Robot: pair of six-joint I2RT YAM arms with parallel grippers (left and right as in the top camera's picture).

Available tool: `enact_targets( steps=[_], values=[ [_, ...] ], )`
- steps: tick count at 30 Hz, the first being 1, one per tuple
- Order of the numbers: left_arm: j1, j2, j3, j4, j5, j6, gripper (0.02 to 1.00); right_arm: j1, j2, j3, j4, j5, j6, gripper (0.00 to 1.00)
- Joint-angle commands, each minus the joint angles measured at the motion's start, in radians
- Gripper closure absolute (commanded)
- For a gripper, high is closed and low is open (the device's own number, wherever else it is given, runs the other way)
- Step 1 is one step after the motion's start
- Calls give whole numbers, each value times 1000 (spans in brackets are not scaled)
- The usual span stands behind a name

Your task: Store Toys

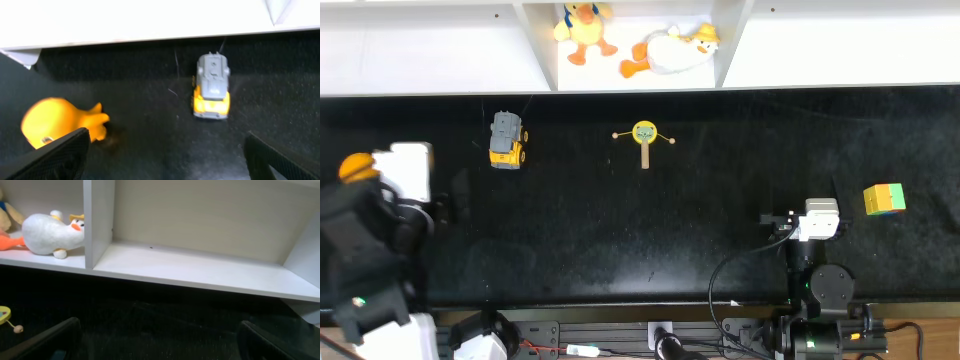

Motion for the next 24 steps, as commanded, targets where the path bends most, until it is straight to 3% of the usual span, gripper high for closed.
enact_targets(
  steps=[1,6,11,17,24],
  values=[
    [205,69,61,-10,283,153,27,5,-6,-14,5,0,0,5],
    [437,104,61,-52,364,151,23,5,-6,-14,5,0,0,5],
    [603,159,61,-63,333,149,20,5,-6,-14,5,0,0,5],
    [597,258,61,53,145,183,23,5,-6,-14,5,0,0,7],
    [542,423,62,212,142,186,20,5,-6,-14,5,0,0,7]
  ],
)
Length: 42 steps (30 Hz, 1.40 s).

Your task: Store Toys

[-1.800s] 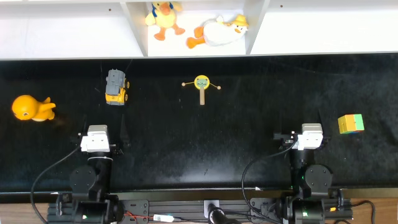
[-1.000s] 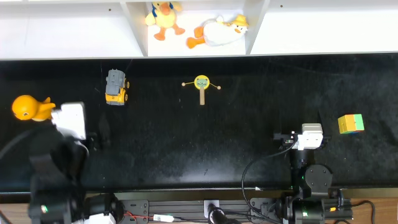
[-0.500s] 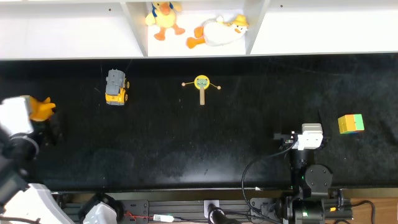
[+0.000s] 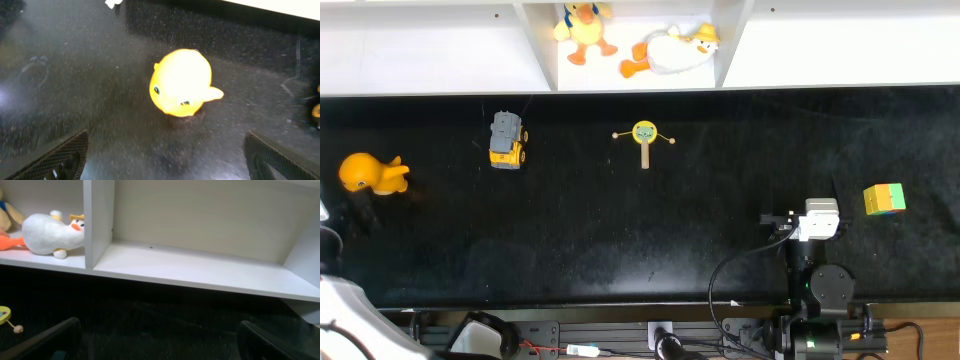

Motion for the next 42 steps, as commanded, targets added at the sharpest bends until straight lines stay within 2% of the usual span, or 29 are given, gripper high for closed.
enact_targets(
  steps=[1,10,12,14,18,20,25,29,33,37,42],
  values=[
    [-32,101,26,69,-24,26,20,5,-6,-14,5,0,0,7],
    [-107,288,77,122,-26,72,42,5,-6,-14,5,0,0,7],
    [-110,311,81,134,-33,72,159,5,-6,-14,5,0,0,5],
    [-110,324,81,149,-33,72,327,5,-6,-14,5,0,0,5],
    [-111,334,81,188,-32,74,527,5,-6,-14,5,0,0,5],
    [-111,334,81,200,-27,73,741,5,-6,-14,5,0,0,5],
    [-113,307,83,155,-25,3,930,5,-6,-14,5,0,0,5],
    [-148,246,115,70,-40,-35,954,5,-6,-14,5,0,0,5],
    [-239,225,247,-72,-186,-109,954,5,-6,-14,5,0,0,7],
    [-348,227,367,-121,-295,-194,958,5,-6,-14,5,0,0,5],
    [-429,228,425,-82,-306,-312,956,5,-6,-14,5,0,0,7]
  ],
)
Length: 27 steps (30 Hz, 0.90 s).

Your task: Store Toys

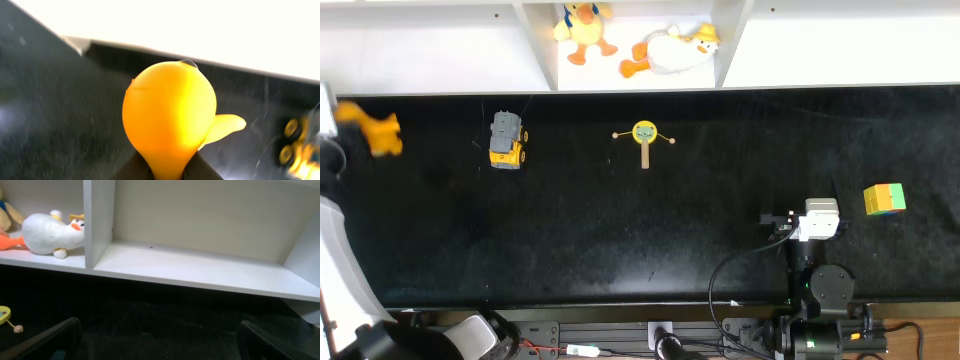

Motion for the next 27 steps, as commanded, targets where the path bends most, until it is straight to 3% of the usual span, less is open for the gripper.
enact_targets(
  steps=[1,7,12,27],
  values=[
    [-51,-27,44,45,-56,-156,956,5,-6,-14,4,0,0,5],
    [-118,39,62,164,-56,-246,958,5,-6,-14,4,0,0,5],
    [-147,80,69,222,-96,-253,956,5,-6,-14,4,0,0,5],
    [-169,202,79,324,-97,-279,930,5,-6,-14,4,0,0,7]
  ],
)
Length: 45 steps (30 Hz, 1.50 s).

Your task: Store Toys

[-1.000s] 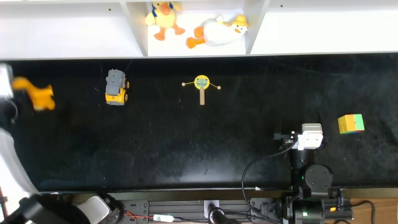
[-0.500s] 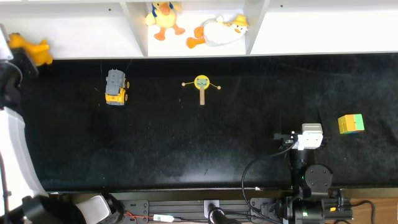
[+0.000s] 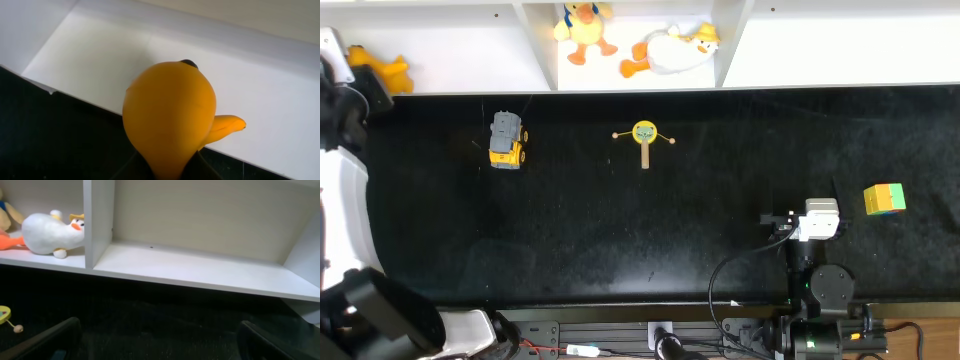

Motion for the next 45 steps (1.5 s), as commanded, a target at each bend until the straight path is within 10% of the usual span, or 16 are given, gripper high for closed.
enact_targets(
  steps=[1,31,45],
  values=[
    [-7,27,39,29,-9,-15,932,5,-6,-14,5,0,0,7],
    [-56,122,48,58,-8,-37,912,5,-6,-14,5,0,0,7],
    [-56,114,48,58,-9,-37,393,5,-6,-14,5,0,0,7]
  ],
)
